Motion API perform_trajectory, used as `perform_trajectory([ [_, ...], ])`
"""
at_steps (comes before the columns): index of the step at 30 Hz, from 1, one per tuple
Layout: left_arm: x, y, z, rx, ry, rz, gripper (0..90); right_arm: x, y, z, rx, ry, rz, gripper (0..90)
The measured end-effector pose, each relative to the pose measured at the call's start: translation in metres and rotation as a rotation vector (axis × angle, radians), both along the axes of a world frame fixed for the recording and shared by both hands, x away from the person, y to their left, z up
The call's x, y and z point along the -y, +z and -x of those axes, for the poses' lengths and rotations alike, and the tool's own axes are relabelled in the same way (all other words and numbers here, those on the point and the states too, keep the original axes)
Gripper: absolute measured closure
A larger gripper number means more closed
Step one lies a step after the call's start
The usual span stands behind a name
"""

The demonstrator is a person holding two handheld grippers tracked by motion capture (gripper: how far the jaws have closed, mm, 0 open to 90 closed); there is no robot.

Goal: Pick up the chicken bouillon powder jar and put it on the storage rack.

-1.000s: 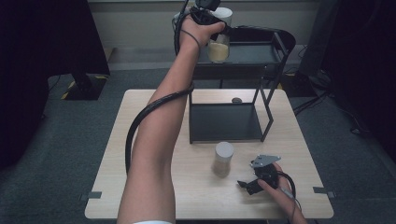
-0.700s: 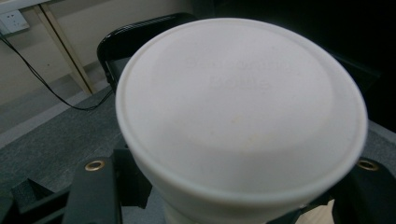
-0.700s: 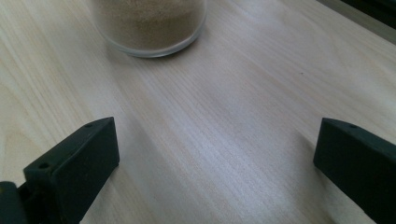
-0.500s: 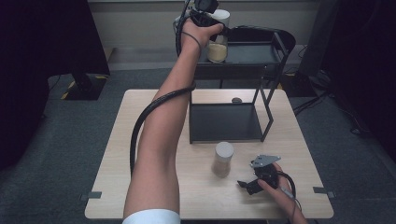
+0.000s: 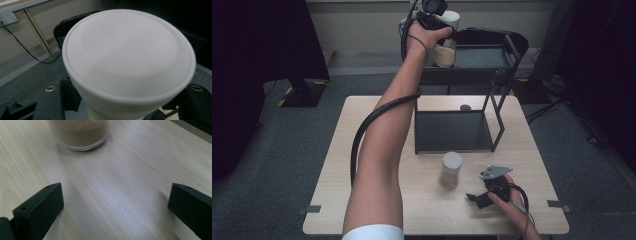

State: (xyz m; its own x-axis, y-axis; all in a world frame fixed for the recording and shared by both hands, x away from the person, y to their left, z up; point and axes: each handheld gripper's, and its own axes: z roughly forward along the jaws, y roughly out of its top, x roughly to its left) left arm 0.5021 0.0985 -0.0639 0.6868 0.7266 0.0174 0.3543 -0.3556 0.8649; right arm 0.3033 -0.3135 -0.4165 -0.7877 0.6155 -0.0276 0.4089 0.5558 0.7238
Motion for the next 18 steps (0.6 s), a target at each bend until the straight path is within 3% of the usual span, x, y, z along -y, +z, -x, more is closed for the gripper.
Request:
perform_trajectory([
  [4, 0.000, -0.002, 0.002, -0.008, 0.029, 0.033, 20.7, 0.000, 0.000, 0.000, 0.000, 0.000, 0.000, 0.0],
  [8, -0.001, -0.001, 0.007, -0.019, 0.038, 0.052, 13.8, 0.000, 0.000, 0.000, 0.000, 0.000, 0.000, 0.0],
  [18, -0.007, -0.008, 0.023, -0.017, 0.023, 0.088, 5.1, 0.000, 0.000, 0.000, 0.002, 0.001, -0.001, 0.0],
])
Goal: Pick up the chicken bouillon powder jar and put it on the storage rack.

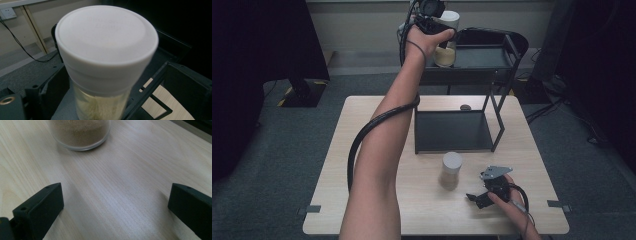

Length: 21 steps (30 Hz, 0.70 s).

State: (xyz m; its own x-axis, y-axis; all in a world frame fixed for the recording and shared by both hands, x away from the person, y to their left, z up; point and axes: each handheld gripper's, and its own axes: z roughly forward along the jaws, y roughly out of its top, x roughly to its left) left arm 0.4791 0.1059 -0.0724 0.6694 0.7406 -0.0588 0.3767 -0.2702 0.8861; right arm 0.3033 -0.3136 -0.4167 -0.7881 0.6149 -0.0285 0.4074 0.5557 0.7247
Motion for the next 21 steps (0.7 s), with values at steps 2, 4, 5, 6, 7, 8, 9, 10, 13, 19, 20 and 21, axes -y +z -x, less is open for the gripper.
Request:
perform_trajectory([
  [2, 0.000, -0.002, 0.002, 0.000, -0.004, 0.000, 3.2, 0.000, 0.000, 0.000, 0.000, 0.000, 0.000, 0.0],
  [4, -0.001, -0.005, 0.006, 0.002, -0.002, 0.004, 1.3, 0.000, 0.000, 0.000, 0.000, -0.001, 0.001, 0.0],
  [5, -0.001, -0.006, 0.007, 0.002, 0.000, 0.009, 0.8, 0.000, 0.000, 0.000, 0.000, 0.000, 0.001, 0.0],
  [6, -0.002, -0.007, 0.009, 0.001, 0.001, 0.016, 0.1, 0.000, 0.000, 0.000, 0.000, 0.000, 0.001, 0.0],
  [7, -0.003, -0.007, 0.011, 0.001, -0.001, 0.014, 0.2, 0.000, 0.000, 0.000, 0.000, 0.000, 0.001, 0.0],
  [8, -0.003, -0.007, 0.013, 0.005, 0.000, 0.014, 0.2, 0.000, 0.000, 0.000, 0.000, 0.000, 0.001, 0.0],
  [9, -0.004, -0.007, 0.015, 0.009, -0.003, 0.013, 0.2, 0.000, 0.000, 0.000, 0.000, -0.001, 0.001, 0.0],
  [10, -0.006, -0.008, 0.017, 0.013, -0.006, 0.018, 0.2, 0.000, 0.000, 0.000, 0.000, 0.000, 0.001, 0.0],
  [13, -0.011, -0.009, 0.021, 0.007, -0.029, 0.024, 0.2, 0.000, 0.000, 0.000, 0.000, 0.000, 0.001, 0.0],
  [19, -0.019, -0.017, 0.027, 0.004, -0.061, 0.044, 1.0, 0.000, 0.000, 0.000, 0.000, 0.000, 0.001, 0.0],
  [20, -0.020, -0.018, 0.028, -0.001, -0.066, 0.047, 1.0, 0.000, 0.000, 0.000, 0.000, 0.000, 0.001, 0.0],
  [21, -0.021, -0.020, 0.028, -0.003, -0.069, 0.048, 1.0, 0.000, 0.000, 0.000, 0.000, 0.000, 0.001, 0.0],
])
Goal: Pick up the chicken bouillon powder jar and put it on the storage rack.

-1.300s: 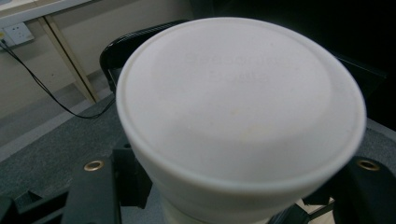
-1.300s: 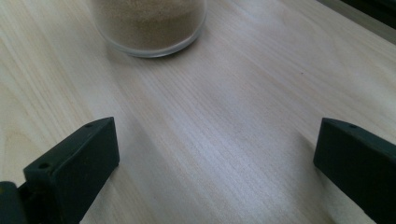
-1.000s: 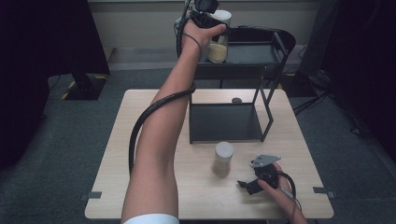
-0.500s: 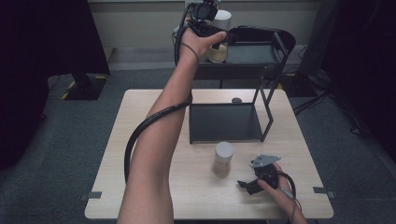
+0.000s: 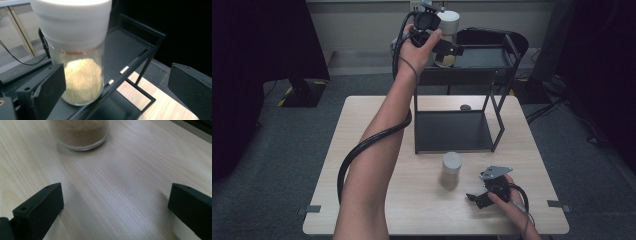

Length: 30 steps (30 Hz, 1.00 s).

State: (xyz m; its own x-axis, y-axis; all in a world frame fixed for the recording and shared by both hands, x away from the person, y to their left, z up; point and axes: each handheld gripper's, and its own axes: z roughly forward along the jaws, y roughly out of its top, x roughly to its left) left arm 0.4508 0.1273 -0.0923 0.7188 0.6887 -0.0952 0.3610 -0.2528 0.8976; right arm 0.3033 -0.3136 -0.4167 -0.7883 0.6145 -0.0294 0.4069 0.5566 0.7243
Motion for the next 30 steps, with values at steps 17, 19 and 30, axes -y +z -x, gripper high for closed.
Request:
perform_trajectory([
  [17, -0.018, -0.034, 0.012, -0.002, -0.043, 0.042, 1.2, 0.000, 0.000, 0.000, 0.000, 0.001, 0.001, 0.0],
  [19, -0.020, -0.038, 0.013, -0.004, -0.049, 0.050, 1.2, 0.000, 0.000, 0.000, 0.000, 0.001, 0.001, 0.0],
  [30, -0.026, -0.055, 0.018, -0.008, -0.069, 0.060, 1.2, 0.000, 0.000, 0.000, 0.000, 0.001, 0.001, 0.0],
])
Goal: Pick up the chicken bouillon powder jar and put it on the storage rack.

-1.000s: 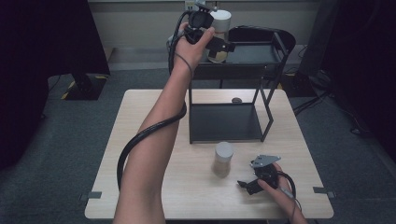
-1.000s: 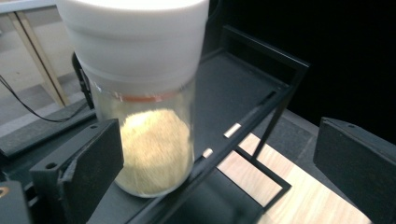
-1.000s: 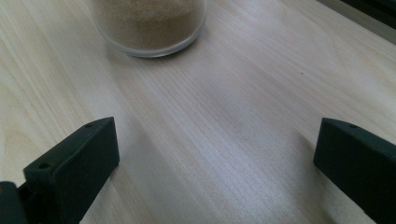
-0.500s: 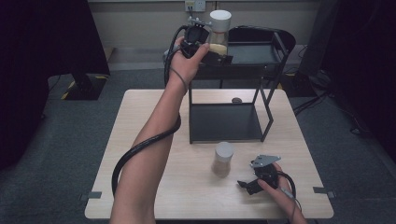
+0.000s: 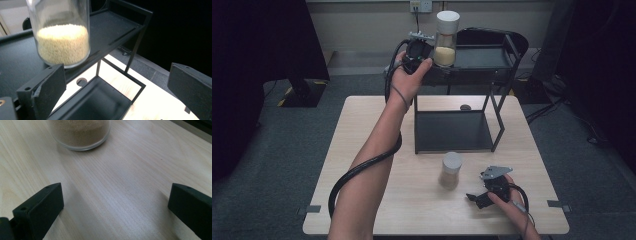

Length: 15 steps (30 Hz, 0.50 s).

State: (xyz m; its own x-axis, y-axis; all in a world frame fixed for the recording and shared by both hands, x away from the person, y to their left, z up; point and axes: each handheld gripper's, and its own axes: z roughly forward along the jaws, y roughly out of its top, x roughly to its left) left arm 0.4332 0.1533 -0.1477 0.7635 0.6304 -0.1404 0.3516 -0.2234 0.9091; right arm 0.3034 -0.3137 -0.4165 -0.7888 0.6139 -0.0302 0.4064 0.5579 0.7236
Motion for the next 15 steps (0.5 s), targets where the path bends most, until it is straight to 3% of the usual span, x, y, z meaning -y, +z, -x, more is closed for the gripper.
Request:
perform_trajectory([
  [15, -0.011, -0.027, 0.006, -0.016, -0.004, -0.003, 1.2, 0.000, 0.000, 0.000, -0.001, 0.000, 0.000, 0.0],
])
